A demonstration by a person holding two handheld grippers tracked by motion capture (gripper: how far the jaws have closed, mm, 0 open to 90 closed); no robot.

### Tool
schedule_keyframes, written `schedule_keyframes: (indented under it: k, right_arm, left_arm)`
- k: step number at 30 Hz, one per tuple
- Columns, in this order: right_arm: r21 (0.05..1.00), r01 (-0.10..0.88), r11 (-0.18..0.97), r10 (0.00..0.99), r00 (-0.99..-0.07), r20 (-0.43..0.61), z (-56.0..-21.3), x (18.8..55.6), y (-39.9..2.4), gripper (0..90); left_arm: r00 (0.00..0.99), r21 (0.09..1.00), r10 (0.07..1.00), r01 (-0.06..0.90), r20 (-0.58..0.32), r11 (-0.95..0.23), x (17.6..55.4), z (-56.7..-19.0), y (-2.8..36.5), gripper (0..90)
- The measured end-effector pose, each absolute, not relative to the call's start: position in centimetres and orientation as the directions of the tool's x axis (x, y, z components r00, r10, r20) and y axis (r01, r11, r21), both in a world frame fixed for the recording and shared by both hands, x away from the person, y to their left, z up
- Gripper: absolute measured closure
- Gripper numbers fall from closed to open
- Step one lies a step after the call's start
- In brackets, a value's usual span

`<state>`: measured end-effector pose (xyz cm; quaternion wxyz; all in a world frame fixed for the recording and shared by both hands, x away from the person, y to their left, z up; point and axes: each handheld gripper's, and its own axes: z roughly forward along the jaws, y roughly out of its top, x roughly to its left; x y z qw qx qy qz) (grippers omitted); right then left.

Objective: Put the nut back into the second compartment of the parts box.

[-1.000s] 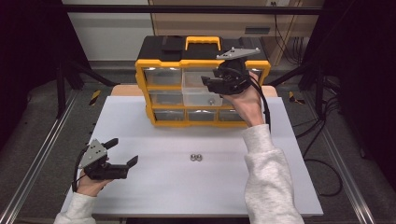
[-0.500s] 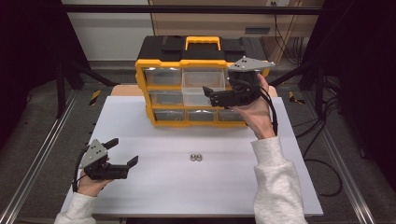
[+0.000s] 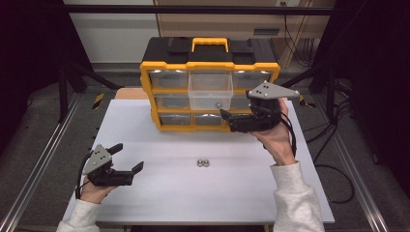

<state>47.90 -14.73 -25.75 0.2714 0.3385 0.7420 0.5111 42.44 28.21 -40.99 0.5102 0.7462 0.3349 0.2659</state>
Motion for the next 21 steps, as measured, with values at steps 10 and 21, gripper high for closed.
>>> schedule_keyframes:
  k: [10, 21]
  right_arm:
    - [0.94, 0.263, 0.216, 0.782, -0.623, -0.006, -29.1, 47.0, -16.6, 5.7]
    - [0.934, 0.291, 0.208, 0.782, -0.623, 0.02, -32.0, 46.4, -17.1, 6.3]
  left_arm:
    - [0.637, 0.938, 0.769, 0.23, 0.057, -0.26, 42.5, -41.1, 28.0, 2.1]
    - [0.637, 0.937, 0.768, 0.231, 0.058, -0.262, 42.5, -41.1, 28.0, 2.0]
